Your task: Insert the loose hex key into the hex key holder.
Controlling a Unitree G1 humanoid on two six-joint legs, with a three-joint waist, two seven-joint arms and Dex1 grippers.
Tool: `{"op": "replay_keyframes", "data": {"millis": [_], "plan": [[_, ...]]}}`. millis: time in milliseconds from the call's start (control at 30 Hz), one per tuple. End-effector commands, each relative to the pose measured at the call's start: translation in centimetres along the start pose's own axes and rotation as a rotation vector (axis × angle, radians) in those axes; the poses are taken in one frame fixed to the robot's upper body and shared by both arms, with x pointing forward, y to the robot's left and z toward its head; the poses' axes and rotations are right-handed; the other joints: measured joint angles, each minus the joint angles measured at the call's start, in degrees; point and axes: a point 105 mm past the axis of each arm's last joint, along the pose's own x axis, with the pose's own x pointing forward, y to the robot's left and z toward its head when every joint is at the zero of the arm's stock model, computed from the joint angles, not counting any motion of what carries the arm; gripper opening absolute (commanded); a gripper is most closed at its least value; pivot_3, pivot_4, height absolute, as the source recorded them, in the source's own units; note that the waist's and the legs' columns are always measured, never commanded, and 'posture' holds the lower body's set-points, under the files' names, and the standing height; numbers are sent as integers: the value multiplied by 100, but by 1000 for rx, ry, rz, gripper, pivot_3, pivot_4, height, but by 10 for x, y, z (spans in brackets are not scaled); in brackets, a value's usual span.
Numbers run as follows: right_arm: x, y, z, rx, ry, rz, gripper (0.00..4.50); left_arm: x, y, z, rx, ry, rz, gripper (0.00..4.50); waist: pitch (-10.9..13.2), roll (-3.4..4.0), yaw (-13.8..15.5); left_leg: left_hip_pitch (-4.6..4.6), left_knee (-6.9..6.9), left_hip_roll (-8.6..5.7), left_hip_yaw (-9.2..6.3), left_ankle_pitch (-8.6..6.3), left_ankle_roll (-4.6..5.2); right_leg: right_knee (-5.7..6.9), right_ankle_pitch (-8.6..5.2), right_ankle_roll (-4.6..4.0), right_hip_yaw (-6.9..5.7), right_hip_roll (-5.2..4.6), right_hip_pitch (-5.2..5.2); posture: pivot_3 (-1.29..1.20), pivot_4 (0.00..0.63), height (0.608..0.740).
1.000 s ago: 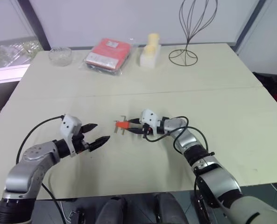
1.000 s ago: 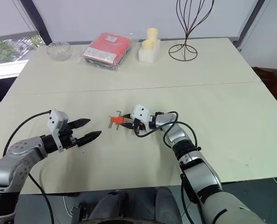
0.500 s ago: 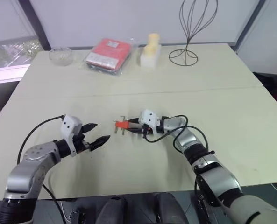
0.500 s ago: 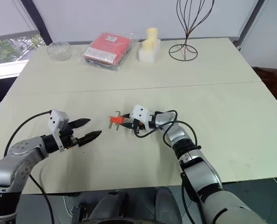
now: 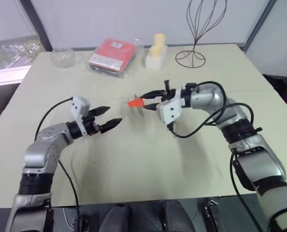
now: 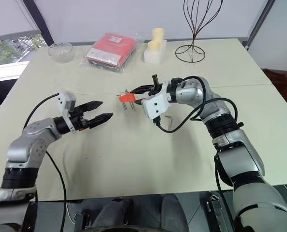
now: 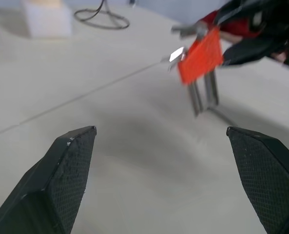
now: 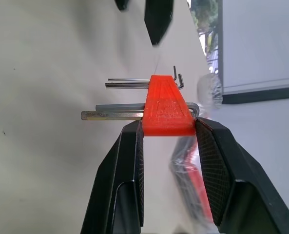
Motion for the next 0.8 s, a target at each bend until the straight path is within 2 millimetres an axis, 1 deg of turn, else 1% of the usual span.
{"op": "replay_keyframes", "data": {"millis": [33,133,233,300,433,600,800], "plan": [[-7,-34,6,-129,-12,-123,984,18,-10,25,7,-76,-108,4500,1,-2,1,-2,2,0,0,0,0,0,0,0,0,1,-1,0,150,740],[-8,-45,10,-158,-29,-184,984,33,-12,35,8,-105,-156,4500,1,-2,0,-2,6,-1,0,1,-1,0,0,0,0,1,1,0,150,740],[-9,-52,12,-168,-39,-241,984,47,-14,40,11,-115,-213,4500,1,-2,-8,-1,5,-2,1,1,-1,0,1,2,0,1,1,0,150,740],[-10,-54,12,-176,-38,-258,984,54,-12,43,0,-131,-227,4500,1,-3,-10,-2,4,-2,1,1,-1,0,1,2,0,1,0,0,150,740],[-12,-53,12,-187,-35,-284,984,64,-8,57,-55,-187,-259,4500,2,-3,-8,-2,5,-4,0,1,-1,0,1,3,0,2,-1,0,150,740],[-12,-48,10,-184,-22,-288,984,67,-9,59,-53,-157,-317,4500,2,-3,-18,-2,5,-6,0,1,-1,1,2,3,0,2,-2,0,150,740],[-13,-41,6,-176,-4,-276,984,62,-5,61,-35,-124,-332,4500,2,-3,-27,-2,5,-6,0,2,-2,2,2,3,0,3,-4,0,150,740]]}}
